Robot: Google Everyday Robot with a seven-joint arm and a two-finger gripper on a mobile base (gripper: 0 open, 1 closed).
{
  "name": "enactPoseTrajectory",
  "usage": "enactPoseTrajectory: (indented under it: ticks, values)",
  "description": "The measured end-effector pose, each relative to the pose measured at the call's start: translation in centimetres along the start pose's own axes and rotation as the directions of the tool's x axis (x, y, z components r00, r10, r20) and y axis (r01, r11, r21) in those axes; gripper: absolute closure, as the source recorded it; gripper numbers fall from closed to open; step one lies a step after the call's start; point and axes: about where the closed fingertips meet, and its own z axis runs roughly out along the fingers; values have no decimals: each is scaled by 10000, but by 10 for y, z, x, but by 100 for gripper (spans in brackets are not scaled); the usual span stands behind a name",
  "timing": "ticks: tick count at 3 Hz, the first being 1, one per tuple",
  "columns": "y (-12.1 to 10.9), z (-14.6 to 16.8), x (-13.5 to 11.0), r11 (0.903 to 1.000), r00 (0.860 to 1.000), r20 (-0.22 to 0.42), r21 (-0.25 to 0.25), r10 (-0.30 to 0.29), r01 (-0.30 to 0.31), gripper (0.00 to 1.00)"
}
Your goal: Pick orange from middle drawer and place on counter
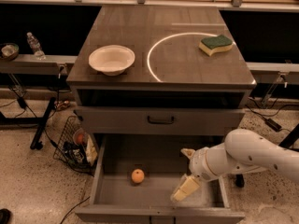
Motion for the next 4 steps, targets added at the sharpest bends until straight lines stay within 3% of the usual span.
enactPoseTrajectory:
  ticks: [1, 2, 4]
  values:
    - [-10, 51, -2, 9997, 9974, 680, -16, -239, 241, 0]
    - [-20, 81, -3, 9989, 9924, 1141, -14, -457, 461, 0]
    - [-45, 164, -14, 9893, 9685, 2047, -53, -1419, 1461, 0]
